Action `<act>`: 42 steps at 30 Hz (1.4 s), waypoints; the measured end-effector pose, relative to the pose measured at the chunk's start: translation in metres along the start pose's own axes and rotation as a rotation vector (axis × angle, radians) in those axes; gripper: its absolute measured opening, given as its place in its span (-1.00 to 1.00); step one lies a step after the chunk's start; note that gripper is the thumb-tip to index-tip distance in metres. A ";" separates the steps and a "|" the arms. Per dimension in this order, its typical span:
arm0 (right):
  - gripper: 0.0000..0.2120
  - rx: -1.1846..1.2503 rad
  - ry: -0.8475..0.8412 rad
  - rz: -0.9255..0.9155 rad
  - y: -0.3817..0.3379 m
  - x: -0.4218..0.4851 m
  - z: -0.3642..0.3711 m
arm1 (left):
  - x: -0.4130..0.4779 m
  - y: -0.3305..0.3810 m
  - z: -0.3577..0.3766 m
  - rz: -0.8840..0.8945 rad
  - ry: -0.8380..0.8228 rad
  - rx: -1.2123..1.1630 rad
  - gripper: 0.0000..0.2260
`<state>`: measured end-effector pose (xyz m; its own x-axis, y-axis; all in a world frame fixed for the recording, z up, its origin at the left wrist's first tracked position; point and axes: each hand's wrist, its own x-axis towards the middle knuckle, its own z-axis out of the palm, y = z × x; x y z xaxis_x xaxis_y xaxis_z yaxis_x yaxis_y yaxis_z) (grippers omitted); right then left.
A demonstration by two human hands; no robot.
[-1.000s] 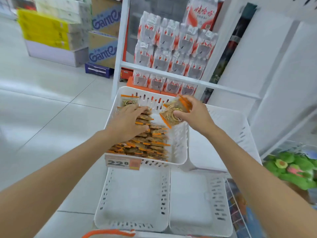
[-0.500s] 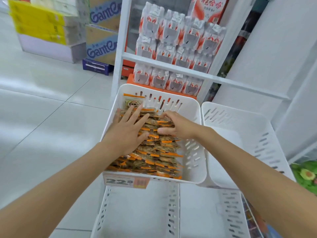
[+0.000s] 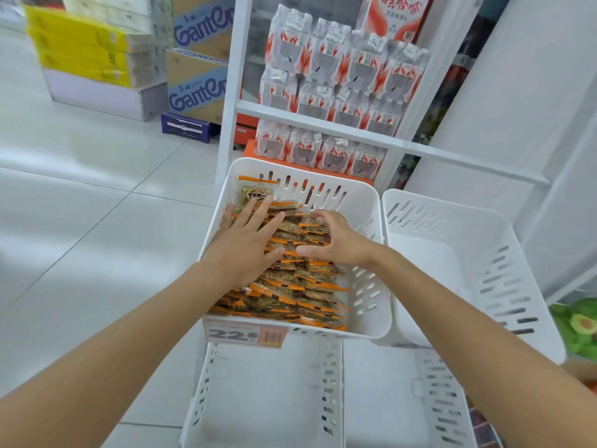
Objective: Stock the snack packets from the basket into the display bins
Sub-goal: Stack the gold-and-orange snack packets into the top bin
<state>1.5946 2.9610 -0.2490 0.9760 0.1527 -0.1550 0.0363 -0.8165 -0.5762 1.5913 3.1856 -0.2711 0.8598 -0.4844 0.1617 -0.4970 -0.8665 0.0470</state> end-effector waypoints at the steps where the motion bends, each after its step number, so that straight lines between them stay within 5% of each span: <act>1: 0.03 0.011 0.009 0.007 0.000 -0.004 0.000 | -0.001 0.001 -0.002 -0.003 -0.003 -0.019 -0.40; 4: 0.06 0.007 0.080 0.018 -0.005 -0.023 0.001 | -0.010 0.004 -0.012 -0.040 0.003 -0.127 -0.41; 13: -0.60 0.038 0.537 -0.234 -0.060 -0.171 0.067 | -0.136 0.054 -0.041 -0.117 0.271 -0.489 -0.78; 18: -0.62 0.062 0.276 -0.196 -0.054 -0.252 0.157 | -0.255 0.071 -0.002 -0.223 0.184 -0.601 -0.80; 23: -0.48 -0.030 -0.111 -0.079 -0.020 -0.299 0.241 | -0.355 0.062 0.054 -0.399 0.026 -0.688 -0.78; 26: -0.35 0.054 -0.204 0.045 -0.011 -0.304 0.280 | -0.390 0.053 0.071 -0.532 0.013 -0.769 -0.81; 29: -0.26 -0.142 -0.336 0.002 -0.005 -0.299 0.317 | -0.407 0.047 0.079 -0.557 0.007 -0.804 -0.83; 32: -0.75 -0.253 -0.084 -0.066 -0.002 -0.295 0.322 | -0.413 0.043 0.078 -0.544 0.003 -0.844 -0.82; 35: -0.86 -0.067 0.158 -0.077 -0.027 -0.292 0.283 | -0.405 0.045 0.068 -0.525 0.003 -0.967 -0.64; 37: -0.88 0.207 0.119 -0.147 -0.055 -0.290 0.255 | -0.393 0.053 0.060 -0.457 -0.123 -1.149 -0.50; 39: -0.89 0.392 0.015 -0.193 -0.080 -0.288 0.243 | -0.384 0.058 0.059 -0.443 -0.201 -1.262 -0.62; 42: -0.81 0.391 -0.067 0.002 -0.072 -0.273 0.261 | -0.386 0.048 0.068 -0.675 -0.075 -1.304 -0.77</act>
<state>1.2698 3.1234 -0.3753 0.9593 0.1983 -0.2011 -0.0626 -0.5451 -0.8360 1.2436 3.3232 -0.3982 0.9505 -0.0816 -0.2998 0.2753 -0.2259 0.9344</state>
